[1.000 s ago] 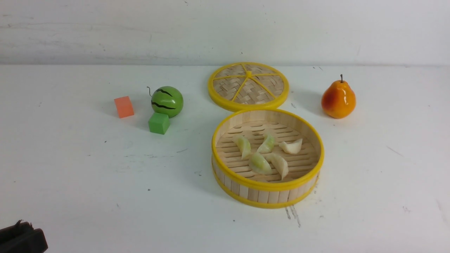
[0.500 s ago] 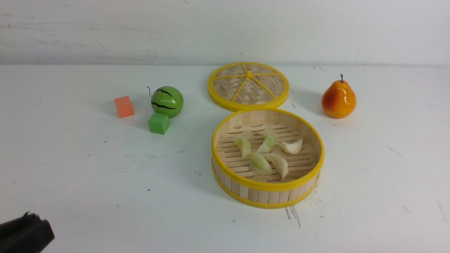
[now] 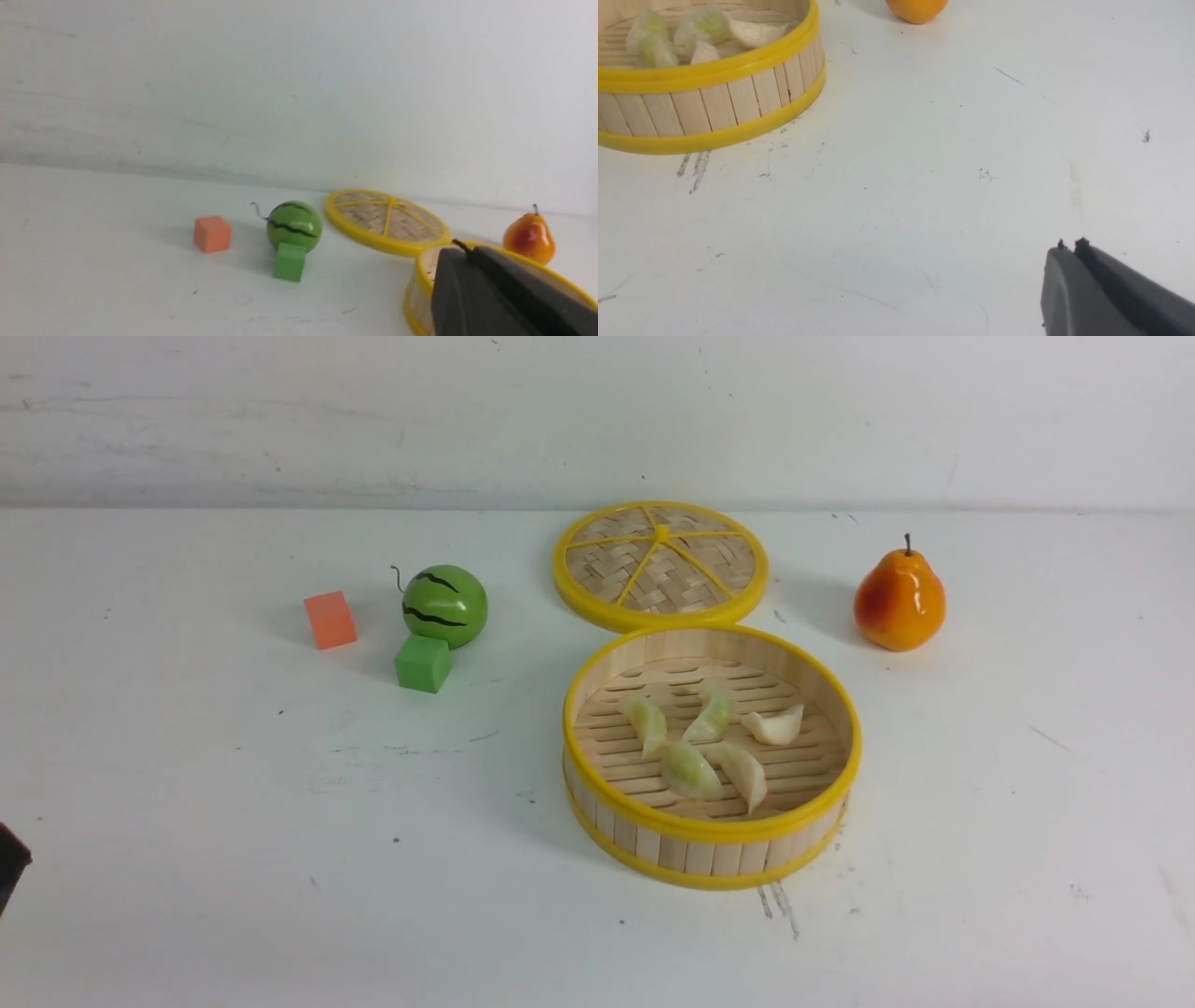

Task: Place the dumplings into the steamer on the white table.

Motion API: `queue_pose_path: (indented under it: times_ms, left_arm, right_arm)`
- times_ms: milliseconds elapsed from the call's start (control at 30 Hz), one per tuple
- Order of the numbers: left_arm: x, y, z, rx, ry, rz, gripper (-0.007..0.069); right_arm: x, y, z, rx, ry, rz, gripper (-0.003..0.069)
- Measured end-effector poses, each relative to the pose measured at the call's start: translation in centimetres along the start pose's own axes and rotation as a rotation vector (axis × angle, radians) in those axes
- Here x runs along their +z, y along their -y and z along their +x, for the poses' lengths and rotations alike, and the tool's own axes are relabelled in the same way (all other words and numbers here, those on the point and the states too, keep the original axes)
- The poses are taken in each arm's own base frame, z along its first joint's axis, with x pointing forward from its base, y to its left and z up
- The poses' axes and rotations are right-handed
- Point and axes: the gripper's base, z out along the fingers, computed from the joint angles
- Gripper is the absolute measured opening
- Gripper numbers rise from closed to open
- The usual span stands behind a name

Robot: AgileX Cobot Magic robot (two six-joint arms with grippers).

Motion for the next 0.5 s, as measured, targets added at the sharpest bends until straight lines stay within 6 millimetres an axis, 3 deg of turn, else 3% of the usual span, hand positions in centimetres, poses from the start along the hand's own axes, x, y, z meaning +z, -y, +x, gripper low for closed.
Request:
queue_pose_path:
  times_ms: [367,500]
  left_arm:
    - [-1.9,-2.1,3.5,-0.072,0.014,-0.229,-0.0014]
    - [-2.1,-2.4,4.3,-0.083,-0.061,-0.265,-0.0014]
  right_arm:
    - [0.0,0.0,0.0,0.0,0.0,0.0,0.0016]
    - [0.0,0.0,0.0,0.0,0.0,0.0,0.0021]
